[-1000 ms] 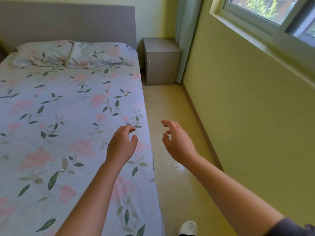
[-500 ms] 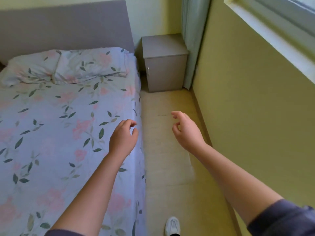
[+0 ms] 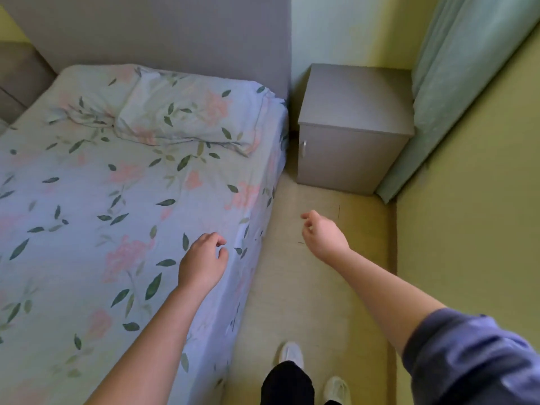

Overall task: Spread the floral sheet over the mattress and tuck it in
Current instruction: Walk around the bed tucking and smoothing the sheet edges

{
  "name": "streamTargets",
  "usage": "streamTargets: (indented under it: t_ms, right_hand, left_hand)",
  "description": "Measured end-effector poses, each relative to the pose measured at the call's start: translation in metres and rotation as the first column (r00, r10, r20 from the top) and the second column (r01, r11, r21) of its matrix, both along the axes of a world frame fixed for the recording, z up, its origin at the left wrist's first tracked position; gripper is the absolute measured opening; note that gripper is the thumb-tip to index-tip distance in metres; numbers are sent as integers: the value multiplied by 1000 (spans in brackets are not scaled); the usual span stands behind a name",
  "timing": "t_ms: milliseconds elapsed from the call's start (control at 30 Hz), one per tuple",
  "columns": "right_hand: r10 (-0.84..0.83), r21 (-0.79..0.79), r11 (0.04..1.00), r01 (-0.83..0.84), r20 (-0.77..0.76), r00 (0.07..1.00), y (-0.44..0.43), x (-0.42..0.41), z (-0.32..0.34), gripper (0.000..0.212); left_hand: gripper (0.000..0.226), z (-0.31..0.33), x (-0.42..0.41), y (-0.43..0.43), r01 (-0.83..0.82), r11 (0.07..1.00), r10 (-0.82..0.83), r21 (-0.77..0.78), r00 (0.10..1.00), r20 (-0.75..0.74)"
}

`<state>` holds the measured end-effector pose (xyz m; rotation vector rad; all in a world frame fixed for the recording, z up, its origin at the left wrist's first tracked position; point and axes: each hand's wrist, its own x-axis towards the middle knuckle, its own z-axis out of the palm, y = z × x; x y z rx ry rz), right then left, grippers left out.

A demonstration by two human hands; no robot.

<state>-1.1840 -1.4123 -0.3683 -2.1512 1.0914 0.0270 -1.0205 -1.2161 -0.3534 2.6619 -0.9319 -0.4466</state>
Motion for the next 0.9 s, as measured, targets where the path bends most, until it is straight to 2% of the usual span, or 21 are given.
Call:
streamTargets:
  t_ms: [133,233,400,433,533,600,667,700,733,767,833,900]
  right_hand:
    - [124,70,991,-115,-148,981,-94,86,-58,40]
    - [180,134,978,-158,-175,968,-156,144,-108,37]
    - [244,208,958,-200,-216,945,-260,233,-213,34]
    - [238,230,955,-186,-226,945,-269,240,-225,34]
    - [225,271,949,-159,-232,946,-316,284,-290,36]
    - [184,318,942,-110,-212,960,-338,311,-317,38]
    - [161,365,927,-88,-172,972,-358,338,-352,42]
    - [151,384,920,-80,-158,976,-367,349,-366,45]
    - [142,399,914,-75,-142,980,-375,360,-379,47]
    - [138,418,905,-73,-128,982,-382,368,-391,49]
    - [87,457,889,-41,-81,993,-393,381,-406,57]
    - [2,521,854,7,-16,1000,-399,398,-421,64]
  left_hand:
    - [23,-52,53,-99,67,982,-69,178,998,5]
    - [26,-102,101,-175,143,946,-150,291,989,2]
    - [29,-206,174,-303,271,818,-332,508,943,32]
    - [30,-219,175,-313,336,776,-424,534,904,48]
    - [30,-285,196,-359,517,584,-699,626,713,63]
    - [38,-311,210,-380,483,504,-760,716,641,103]
    - [48,-346,231,-397,346,472,-789,811,575,214]
    - [51,-358,240,-403,327,429,-827,842,517,221]
    - [50,-365,246,-408,317,373,-848,872,497,182]
    - [45,-370,250,-412,338,380,-835,861,525,163]
    - [24,-379,255,-418,435,455,-849,777,475,232]
    - [33,-392,259,-423,511,515,-845,688,436,309]
